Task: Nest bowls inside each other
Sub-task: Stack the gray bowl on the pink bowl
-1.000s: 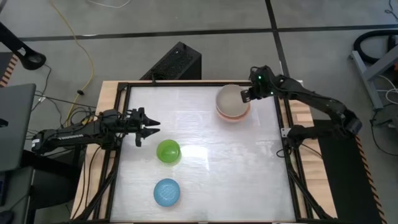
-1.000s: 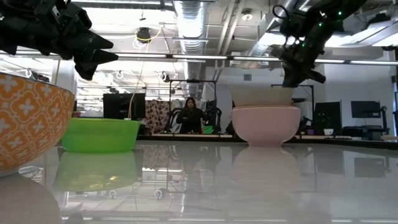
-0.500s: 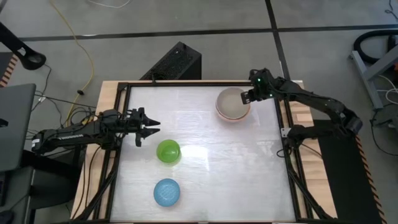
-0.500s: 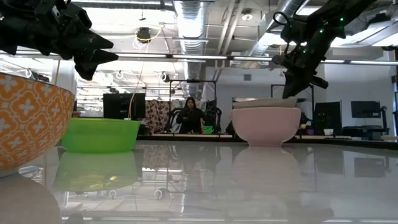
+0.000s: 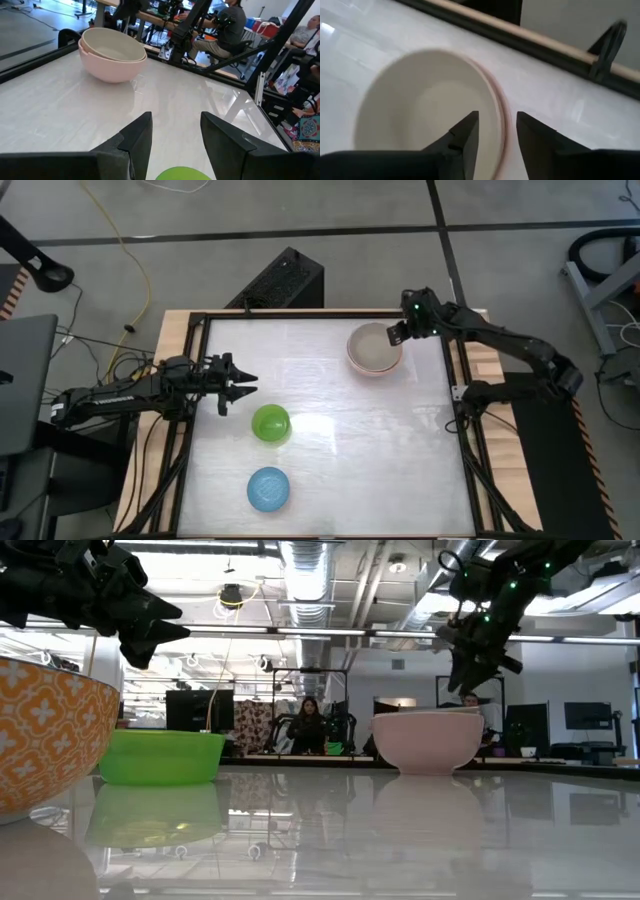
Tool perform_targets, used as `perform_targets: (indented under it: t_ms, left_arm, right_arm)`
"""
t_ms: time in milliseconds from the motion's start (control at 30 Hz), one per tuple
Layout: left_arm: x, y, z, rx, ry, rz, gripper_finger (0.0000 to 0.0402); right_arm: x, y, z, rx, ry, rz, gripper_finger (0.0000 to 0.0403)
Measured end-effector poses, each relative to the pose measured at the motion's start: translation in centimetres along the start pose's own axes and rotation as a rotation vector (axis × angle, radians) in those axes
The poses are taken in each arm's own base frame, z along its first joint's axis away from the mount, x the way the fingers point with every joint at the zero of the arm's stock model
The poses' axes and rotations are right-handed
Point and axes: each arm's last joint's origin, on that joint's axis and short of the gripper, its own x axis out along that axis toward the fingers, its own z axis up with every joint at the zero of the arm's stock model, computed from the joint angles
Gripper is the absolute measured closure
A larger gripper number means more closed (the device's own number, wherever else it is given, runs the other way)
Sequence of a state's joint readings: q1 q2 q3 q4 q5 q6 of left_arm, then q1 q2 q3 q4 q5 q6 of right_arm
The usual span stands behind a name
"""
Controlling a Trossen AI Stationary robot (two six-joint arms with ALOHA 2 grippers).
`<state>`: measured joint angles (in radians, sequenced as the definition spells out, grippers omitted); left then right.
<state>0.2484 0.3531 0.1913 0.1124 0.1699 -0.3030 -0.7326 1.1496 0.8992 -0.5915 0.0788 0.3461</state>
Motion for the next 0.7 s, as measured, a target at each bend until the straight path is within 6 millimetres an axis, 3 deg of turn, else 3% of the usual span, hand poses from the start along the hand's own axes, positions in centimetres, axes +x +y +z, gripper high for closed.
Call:
perform_targets:
  t_ms: [200,400,533,700]
  left_arm:
    - [0.0,0.0,0.0,-0.001,0.000,0.001,0.0244]
    - [0.0,0.0,0.0,0.002,-0.002,0.006,0.0244]
    - [0.0,0.0,0.0,-0.006,-0.002,0.006,0.0244]
    - [0.0,0.0,0.0,-0.015,0.003,-0.001,0.0244]
  right_arm:
    - [-0.9,1.3,1.2,-0.022,-0.058,0.101,0.0265]
    - [1.4,3.3,1.2,-0.057,-0.048,0.142,0.0387]
    - [3.7,3.5,1.5,-0.063,-0.027,0.177,0.0391]
    - [5.4,1.8,2.2,-0.010,0.002,0.191,0.0398]
